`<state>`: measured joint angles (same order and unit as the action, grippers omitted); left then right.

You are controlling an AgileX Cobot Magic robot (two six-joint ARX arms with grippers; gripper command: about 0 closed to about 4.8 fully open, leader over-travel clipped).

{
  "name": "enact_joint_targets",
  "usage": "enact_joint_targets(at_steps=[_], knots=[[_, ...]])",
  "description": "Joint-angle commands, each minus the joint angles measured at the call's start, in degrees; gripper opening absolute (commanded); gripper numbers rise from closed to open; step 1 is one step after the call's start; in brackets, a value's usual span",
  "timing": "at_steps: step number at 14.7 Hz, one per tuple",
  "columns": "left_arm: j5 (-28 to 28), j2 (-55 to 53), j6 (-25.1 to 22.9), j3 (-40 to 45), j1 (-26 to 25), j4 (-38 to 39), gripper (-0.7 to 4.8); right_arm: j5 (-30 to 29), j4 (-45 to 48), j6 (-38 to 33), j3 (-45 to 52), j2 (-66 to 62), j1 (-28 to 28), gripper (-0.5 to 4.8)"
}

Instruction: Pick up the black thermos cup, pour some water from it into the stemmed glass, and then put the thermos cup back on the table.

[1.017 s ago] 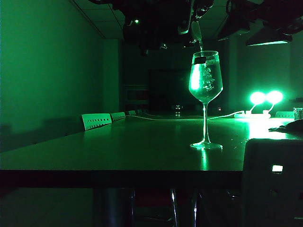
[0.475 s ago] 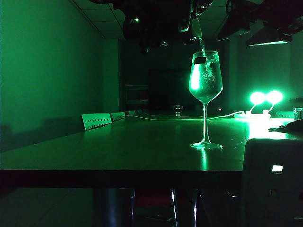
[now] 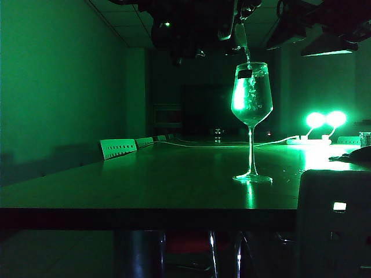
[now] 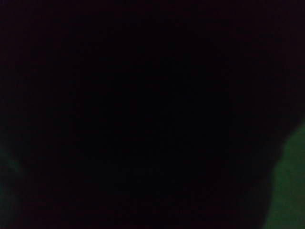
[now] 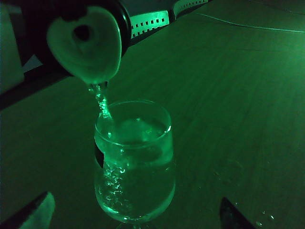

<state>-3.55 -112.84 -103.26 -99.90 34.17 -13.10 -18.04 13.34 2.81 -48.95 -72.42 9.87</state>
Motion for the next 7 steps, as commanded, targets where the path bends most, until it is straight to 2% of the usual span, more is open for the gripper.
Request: enact_joint_targets(at_steps=[1, 7], knots=[[0.81, 0.85, -0.24, -0.63, -0.31, -3.30, 0.57, -0.13, 0.57, -0.22, -0.31, 0.15, 0.00, 4.79], [0.83, 0.85, -0.26, -0.63, -0.46, -3.39, 0.57, -0.13, 0.55, -0.22, -0.31, 0.15, 0.00, 4.79]])
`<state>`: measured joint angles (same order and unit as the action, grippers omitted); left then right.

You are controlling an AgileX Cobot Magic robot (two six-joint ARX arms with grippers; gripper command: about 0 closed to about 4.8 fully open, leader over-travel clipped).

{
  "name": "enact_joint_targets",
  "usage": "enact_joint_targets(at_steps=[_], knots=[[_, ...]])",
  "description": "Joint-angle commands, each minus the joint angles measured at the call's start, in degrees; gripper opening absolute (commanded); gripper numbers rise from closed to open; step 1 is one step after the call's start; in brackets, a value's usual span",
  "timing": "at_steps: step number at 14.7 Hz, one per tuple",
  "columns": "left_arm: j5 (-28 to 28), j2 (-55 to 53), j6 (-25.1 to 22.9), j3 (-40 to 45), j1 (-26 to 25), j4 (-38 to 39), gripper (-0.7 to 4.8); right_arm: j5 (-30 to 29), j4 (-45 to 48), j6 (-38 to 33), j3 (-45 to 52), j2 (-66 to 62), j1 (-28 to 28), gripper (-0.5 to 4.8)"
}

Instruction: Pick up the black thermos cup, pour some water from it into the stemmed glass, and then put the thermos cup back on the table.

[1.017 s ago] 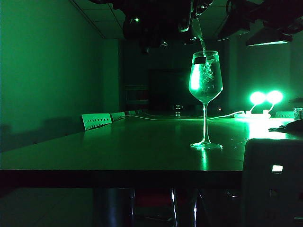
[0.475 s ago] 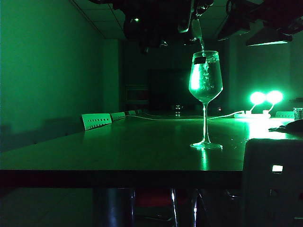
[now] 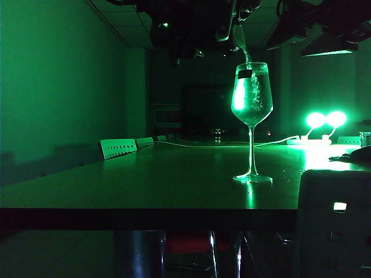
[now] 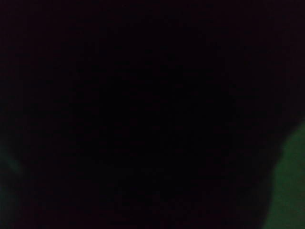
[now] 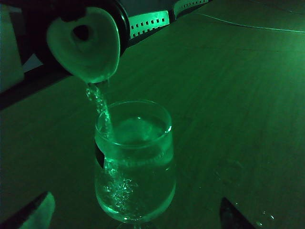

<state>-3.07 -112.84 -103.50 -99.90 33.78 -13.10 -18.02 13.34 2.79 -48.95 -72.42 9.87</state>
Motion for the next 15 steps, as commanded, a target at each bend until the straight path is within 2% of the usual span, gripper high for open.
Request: enact_joint_targets(at_steps=[1, 15], knots=[[0.35, 0.85, -0.02, -0.63, -0.07, -3.52, 0.57, -0.15, 0.55, -0.20, -0.31, 0.15, 0.00, 4.79], [0.74, 0.85, -1.51, -0.63, -0.15, -3.76, 0.57, -0.15, 0.50, -0.22, -0.31, 0.15, 0.00, 4.79]])
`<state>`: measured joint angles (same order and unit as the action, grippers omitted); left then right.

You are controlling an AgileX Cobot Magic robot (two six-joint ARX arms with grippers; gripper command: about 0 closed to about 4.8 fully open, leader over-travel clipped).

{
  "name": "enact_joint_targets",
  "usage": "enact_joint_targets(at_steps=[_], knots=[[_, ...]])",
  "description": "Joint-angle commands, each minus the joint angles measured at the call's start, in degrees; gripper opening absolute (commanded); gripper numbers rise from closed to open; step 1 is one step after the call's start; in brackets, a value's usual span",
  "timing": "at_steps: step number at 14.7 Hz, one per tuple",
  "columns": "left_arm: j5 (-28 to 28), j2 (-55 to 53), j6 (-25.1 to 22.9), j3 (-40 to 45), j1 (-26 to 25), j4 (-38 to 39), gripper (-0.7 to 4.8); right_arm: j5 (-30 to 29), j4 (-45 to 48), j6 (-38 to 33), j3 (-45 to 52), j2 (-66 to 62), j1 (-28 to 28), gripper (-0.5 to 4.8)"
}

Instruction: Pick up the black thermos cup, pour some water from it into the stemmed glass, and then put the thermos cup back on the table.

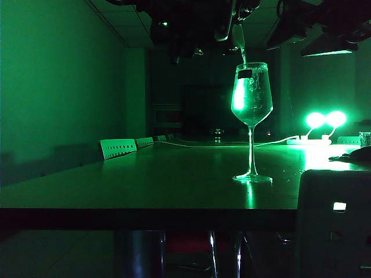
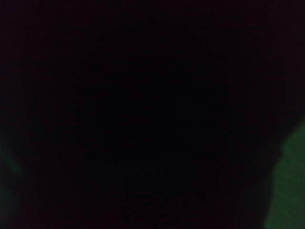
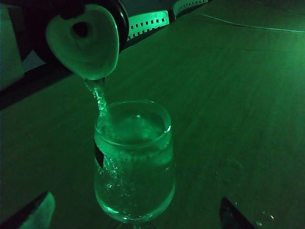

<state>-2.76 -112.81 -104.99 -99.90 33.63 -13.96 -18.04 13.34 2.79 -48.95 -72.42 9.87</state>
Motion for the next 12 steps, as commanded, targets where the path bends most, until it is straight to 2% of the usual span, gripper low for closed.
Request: enact_joint_targets(at_steps=[1, 12], knots=[[0.46, 0.83, -0.02, -0.63, 0.00, -2.91, 0.57, -0.15, 0.50, -0.22, -0.31, 0.15, 0.00, 4.79], [0.44, 0.83, 0.00, -0.63, 0.00, -2.91, 0.57, -0.13, 0.55, -1.07, -0.31, 0.15, 0.00, 4.79]])
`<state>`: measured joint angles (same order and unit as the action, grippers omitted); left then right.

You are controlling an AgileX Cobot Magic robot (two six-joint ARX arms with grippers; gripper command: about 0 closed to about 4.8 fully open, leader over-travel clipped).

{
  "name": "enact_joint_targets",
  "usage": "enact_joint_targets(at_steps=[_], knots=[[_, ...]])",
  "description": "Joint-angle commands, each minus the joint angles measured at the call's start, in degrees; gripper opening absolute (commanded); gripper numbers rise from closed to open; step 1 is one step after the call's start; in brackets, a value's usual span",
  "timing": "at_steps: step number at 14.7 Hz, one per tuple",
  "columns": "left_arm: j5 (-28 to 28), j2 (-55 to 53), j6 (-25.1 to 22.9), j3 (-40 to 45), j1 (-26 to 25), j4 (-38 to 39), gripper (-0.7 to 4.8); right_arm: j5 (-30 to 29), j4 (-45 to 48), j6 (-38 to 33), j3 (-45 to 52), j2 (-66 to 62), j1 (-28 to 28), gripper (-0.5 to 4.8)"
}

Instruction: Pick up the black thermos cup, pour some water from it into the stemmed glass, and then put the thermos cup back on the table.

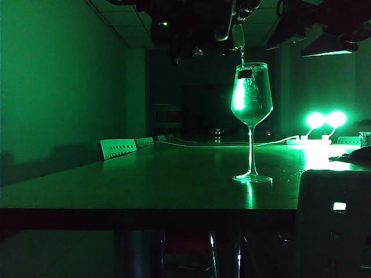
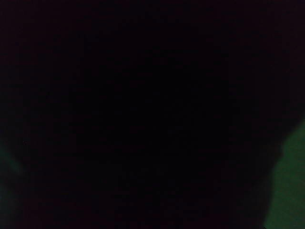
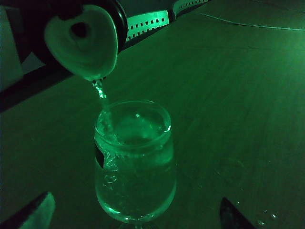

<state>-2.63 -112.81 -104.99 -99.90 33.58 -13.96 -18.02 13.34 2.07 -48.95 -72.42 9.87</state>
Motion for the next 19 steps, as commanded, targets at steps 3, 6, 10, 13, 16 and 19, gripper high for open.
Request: enact_joint_targets(at_steps=[3, 6, 10, 13, 16, 19], knots=[[0.33, 0.83, 0.00, -0.63, 0.04, -2.91, 0.57, -0.15, 0.55, -0.35, -0.31, 0.15, 0.00, 4.79], [0.33, 0.83, 0.00, -0.63, 0.04, -2.91, 0.57, -0.15, 0.57, -0.35, -0.31, 0.15, 0.00, 4.79], [0.35, 0.83, 3.26, -0.63, 0.04, -3.08, 0.57, -0.15, 0.57, -0.37, -0.31, 0.15, 0.00, 4.79], [0.31, 0.83, 8.00, -0.63, 0.04, -3.56, 0.57, -0.15, 0.55, -0.37, -0.31, 0.15, 0.00, 4.79], [0.26, 0.83, 20.37, -0.63, 0.04, -3.54, 0.57, -0.15, 0.55, -0.37, -0.31, 0.15, 0.00, 4.79], [-0.22, 0.83, 35.71, -0.63, 0.04, -3.45, 0.57, -0.15, 0.59, -0.37, -0.31, 0.15, 0.00, 4.79]])
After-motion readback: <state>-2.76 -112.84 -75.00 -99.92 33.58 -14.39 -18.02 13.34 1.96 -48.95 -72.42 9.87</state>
